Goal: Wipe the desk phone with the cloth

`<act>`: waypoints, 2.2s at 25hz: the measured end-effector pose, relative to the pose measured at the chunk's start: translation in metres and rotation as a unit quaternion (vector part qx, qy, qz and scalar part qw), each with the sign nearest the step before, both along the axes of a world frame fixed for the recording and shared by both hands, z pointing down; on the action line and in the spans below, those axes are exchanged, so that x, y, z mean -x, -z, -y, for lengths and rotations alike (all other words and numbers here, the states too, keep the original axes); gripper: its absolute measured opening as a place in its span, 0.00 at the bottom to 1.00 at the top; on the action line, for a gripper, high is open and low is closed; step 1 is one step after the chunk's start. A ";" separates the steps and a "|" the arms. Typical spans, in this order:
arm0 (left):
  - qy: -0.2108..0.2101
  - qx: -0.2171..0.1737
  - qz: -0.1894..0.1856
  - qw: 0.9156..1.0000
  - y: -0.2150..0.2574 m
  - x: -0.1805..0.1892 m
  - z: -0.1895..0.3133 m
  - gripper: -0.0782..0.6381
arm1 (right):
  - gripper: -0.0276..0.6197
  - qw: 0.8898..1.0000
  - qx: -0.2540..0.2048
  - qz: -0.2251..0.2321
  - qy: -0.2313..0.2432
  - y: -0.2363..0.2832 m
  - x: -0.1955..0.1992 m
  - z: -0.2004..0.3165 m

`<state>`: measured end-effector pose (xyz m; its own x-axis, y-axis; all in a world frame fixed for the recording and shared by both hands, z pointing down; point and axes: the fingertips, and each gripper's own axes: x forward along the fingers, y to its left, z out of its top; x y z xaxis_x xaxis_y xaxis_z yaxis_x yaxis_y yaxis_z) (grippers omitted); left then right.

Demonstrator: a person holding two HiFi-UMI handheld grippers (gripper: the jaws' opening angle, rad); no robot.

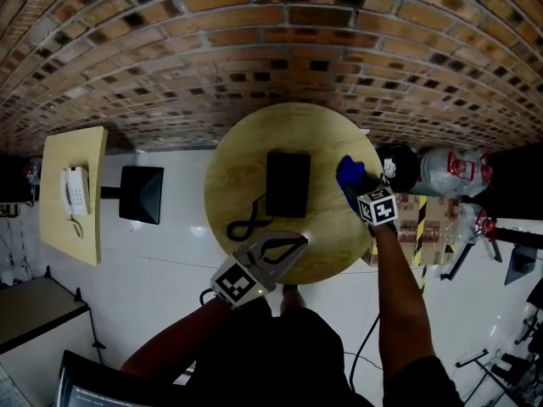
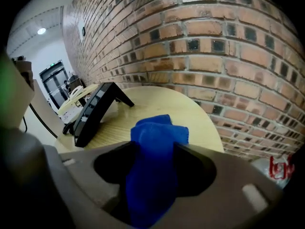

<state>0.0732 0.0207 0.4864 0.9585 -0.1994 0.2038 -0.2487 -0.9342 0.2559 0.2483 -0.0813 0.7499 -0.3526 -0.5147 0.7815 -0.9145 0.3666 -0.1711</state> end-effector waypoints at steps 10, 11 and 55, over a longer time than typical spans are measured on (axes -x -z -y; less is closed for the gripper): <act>0.002 0.004 -0.003 1.000 -0.001 0.003 0.001 0.10 | 0.24 1.000 0.021 -0.006 -0.004 -0.015 -0.003 0.000; 0.003 0.003 -0.003 1.000 -0.001 0.004 0.001 0.10 | 0.21 1.000 0.024 -0.005 -0.005 -0.014 -0.002 0.000; 0.067 -0.019 -0.016 0.997 0.023 0.083 0.018 0.09 | 0.18 0.953 -0.071 -0.049 0.292 0.043 0.215 -0.039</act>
